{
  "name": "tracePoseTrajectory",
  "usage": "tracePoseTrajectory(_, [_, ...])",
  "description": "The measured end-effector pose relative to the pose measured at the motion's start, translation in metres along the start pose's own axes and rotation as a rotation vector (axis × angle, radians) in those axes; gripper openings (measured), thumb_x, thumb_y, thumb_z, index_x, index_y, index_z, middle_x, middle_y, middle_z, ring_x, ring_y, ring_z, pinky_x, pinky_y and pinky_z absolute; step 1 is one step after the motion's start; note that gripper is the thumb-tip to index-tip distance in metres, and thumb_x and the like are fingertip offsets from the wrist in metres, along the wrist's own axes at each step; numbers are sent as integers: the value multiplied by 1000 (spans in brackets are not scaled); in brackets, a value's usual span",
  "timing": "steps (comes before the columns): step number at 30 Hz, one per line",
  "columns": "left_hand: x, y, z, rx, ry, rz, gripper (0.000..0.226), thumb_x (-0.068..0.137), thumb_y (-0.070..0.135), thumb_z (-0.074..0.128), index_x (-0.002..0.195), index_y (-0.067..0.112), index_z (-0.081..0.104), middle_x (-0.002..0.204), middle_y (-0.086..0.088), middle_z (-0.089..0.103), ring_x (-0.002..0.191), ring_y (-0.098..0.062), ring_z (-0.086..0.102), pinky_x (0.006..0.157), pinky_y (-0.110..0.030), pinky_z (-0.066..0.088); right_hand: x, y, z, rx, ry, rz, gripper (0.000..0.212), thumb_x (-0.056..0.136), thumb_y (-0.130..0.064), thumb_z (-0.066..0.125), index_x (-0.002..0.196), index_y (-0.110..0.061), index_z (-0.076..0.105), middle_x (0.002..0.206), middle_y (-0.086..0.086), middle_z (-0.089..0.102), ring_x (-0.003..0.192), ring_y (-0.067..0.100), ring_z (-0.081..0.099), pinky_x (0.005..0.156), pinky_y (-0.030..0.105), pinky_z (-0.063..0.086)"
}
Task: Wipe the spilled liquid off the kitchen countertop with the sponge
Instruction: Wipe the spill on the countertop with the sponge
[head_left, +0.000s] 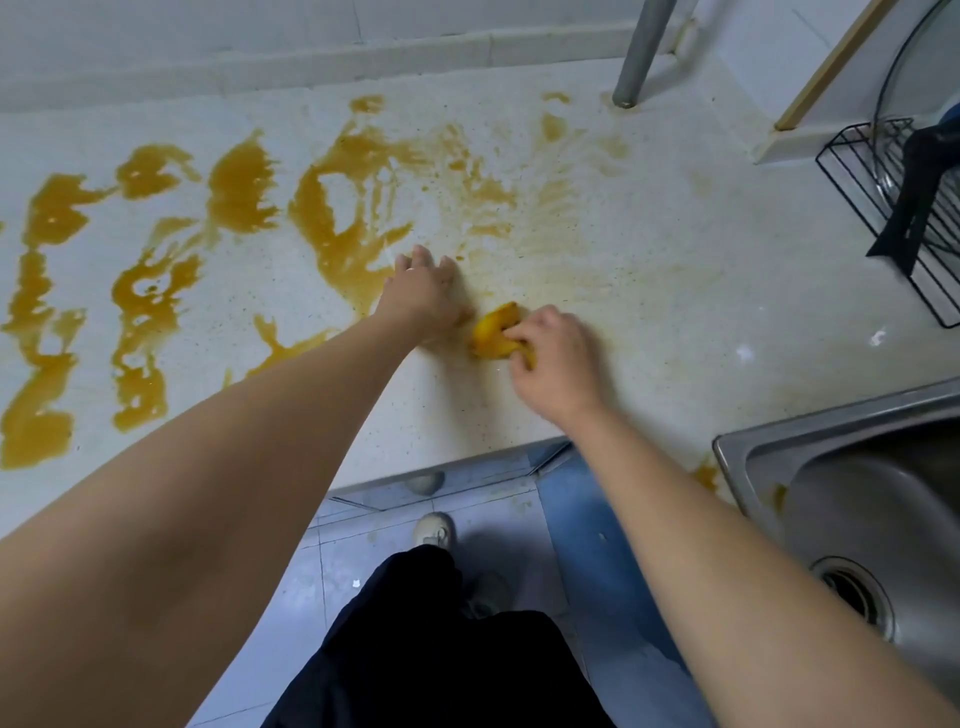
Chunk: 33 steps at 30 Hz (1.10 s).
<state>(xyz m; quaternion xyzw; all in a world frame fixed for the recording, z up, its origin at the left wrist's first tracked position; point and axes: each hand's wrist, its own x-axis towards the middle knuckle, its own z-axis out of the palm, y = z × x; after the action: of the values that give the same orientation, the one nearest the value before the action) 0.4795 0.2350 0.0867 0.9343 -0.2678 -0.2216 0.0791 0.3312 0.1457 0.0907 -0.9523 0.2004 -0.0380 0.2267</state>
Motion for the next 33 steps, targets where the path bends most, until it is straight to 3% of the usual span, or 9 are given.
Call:
tracePoseTrajectory(4, [-12,-21,-8,-101,42,-97,67,95,37,50,151,21,18,159,-11,-9,146,-32,-7,118,-44,8,11,10,-3,-5,127,208,28,88,-15,51,112,-16,64,119,7,56,108,27,48,90,30,35])
tracePoseTrajectory(8, [-15,-35,-2,-55,8,-118,74,94,45,48,152,18,11,159,-11,-6,146,-32,-7,117,-46,12,-4,-42,25,94,-93,-200,27,84,-11,54,107,-14,68,110,6,59,102,24,47,91,32,37])
tracePoseTrajectory(10, [-15,-39,-4,-56,-8,-103,71,94,43,50,151,17,16,159,-10,-3,146,-31,-5,116,-45,17,4,-35,19,-10,-68,-235,26,87,-13,51,107,-18,67,109,3,59,99,23,49,87,34,38])
tracePoseTrajectory(13, [-17,-45,-9,-42,-33,-71,67,94,41,51,150,17,22,159,-8,3,146,-30,2,113,-45,23,25,-1,3,-128,159,130,26,89,-14,47,106,-18,65,109,7,59,98,26,53,82,37,45])
tracePoseTrajectory(15, [-20,-45,-10,-24,-27,-61,67,96,38,48,151,16,16,159,-7,-2,146,-29,-1,114,-42,20,28,-10,6,-45,177,243,27,88,-13,47,109,-12,64,117,11,55,106,29,49,89,35,41])
tracePoseTrajectory(19, [-23,-46,-10,-45,-13,-47,59,100,25,39,152,14,14,159,-10,-5,146,-29,-3,114,-39,19,22,-48,32,17,-10,-134,27,86,-12,51,109,-11,65,112,9,56,104,27,49,89,31,37])
tracePoseTrajectory(24, [-25,-48,-10,-14,-26,-35,68,97,41,44,152,18,12,159,-6,-6,147,-28,-4,115,-39,18,54,0,5,-122,194,300,26,87,-17,48,109,-13,63,111,16,56,101,33,52,85,37,43])
tracePoseTrajectory(29, [-22,-46,-13,-35,-33,-61,67,95,40,49,151,20,17,160,-6,-3,147,-27,-1,113,-42,23,39,-35,27,-159,29,-160,32,86,-15,49,116,-15,61,116,9,53,104,28,48,90,35,36])
tracePoseTrajectory(33, [-11,-44,-21,-98,-14,-76,65,94,35,54,149,24,22,159,-5,1,146,-28,7,110,-46,33,77,0,1,-217,172,280,24,86,-15,47,104,-10,62,114,19,54,104,36,49,91,43,42])
